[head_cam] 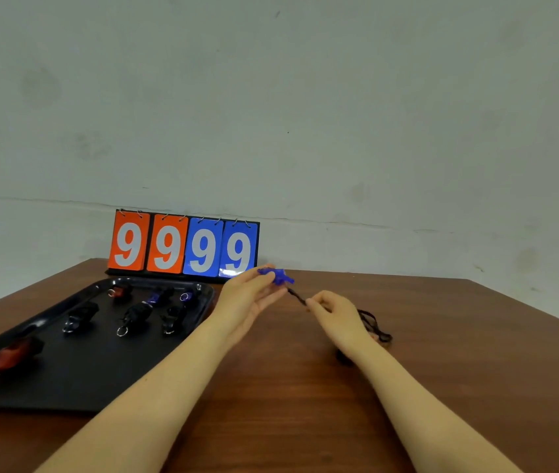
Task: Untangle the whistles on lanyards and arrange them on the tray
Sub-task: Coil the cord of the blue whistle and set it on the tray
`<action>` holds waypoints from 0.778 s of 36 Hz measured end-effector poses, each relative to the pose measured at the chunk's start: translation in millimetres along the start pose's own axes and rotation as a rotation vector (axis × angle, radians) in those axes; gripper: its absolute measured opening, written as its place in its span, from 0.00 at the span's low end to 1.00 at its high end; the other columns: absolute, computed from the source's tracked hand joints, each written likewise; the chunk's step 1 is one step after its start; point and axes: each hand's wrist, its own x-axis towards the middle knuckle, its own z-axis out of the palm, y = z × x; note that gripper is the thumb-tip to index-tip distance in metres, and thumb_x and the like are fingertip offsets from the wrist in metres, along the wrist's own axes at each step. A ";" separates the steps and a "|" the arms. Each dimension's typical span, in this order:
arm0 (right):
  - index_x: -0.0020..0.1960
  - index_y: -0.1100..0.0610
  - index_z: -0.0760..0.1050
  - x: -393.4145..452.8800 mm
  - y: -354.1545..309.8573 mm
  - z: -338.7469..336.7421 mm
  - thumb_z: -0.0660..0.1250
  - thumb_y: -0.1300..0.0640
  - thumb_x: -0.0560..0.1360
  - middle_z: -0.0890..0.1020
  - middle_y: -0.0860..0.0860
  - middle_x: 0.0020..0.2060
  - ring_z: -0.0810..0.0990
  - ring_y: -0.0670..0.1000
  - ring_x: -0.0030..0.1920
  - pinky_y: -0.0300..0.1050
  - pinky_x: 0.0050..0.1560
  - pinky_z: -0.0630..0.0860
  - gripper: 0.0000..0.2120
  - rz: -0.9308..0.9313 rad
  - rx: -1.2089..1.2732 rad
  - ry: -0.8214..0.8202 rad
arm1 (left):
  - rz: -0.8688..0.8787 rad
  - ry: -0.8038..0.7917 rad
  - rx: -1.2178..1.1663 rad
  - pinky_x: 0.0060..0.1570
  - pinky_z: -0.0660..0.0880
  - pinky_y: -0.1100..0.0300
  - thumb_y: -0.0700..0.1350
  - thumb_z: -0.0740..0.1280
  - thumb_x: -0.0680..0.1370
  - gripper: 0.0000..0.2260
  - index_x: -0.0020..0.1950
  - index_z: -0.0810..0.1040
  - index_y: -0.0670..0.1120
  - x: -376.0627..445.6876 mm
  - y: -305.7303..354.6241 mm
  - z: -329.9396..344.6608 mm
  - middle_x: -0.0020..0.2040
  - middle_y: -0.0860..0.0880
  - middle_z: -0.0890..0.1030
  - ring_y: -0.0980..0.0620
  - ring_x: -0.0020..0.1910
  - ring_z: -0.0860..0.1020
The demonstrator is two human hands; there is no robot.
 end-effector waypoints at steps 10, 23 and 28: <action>0.45 0.50 0.79 -12.1 -23.5 15.8 0.64 0.53 0.78 0.81 0.43 0.40 0.78 0.40 0.43 0.33 0.47 0.73 0.07 -0.193 0.042 -0.160 | 0.126 0.257 0.410 0.50 0.78 0.62 0.37 0.67 0.77 0.12 0.61 0.79 0.41 10.9 -13.2 -15.4 0.54 0.45 0.82 0.53 0.51 0.81; 0.44 0.52 0.77 -3.3 -18.9 4.4 0.60 0.55 0.80 0.73 0.42 0.27 0.69 0.42 0.31 0.36 0.34 0.65 0.10 0.041 0.399 0.077 | 0.166 -0.046 0.843 0.41 0.77 0.69 0.39 0.68 0.77 0.11 0.59 0.79 0.48 2.2 -11.8 -6.2 0.49 0.51 0.81 0.57 0.47 0.80; 0.42 0.53 0.77 -2.0 -19.7 1.9 0.61 0.54 0.80 0.69 0.42 0.21 0.64 0.44 0.26 0.36 0.26 0.63 0.10 0.103 0.497 0.086 | 0.044 -0.176 0.606 0.46 0.77 0.65 0.38 0.67 0.77 0.09 0.57 0.81 0.45 -5.9 -5.9 -1.4 0.51 0.47 0.83 0.51 0.52 0.81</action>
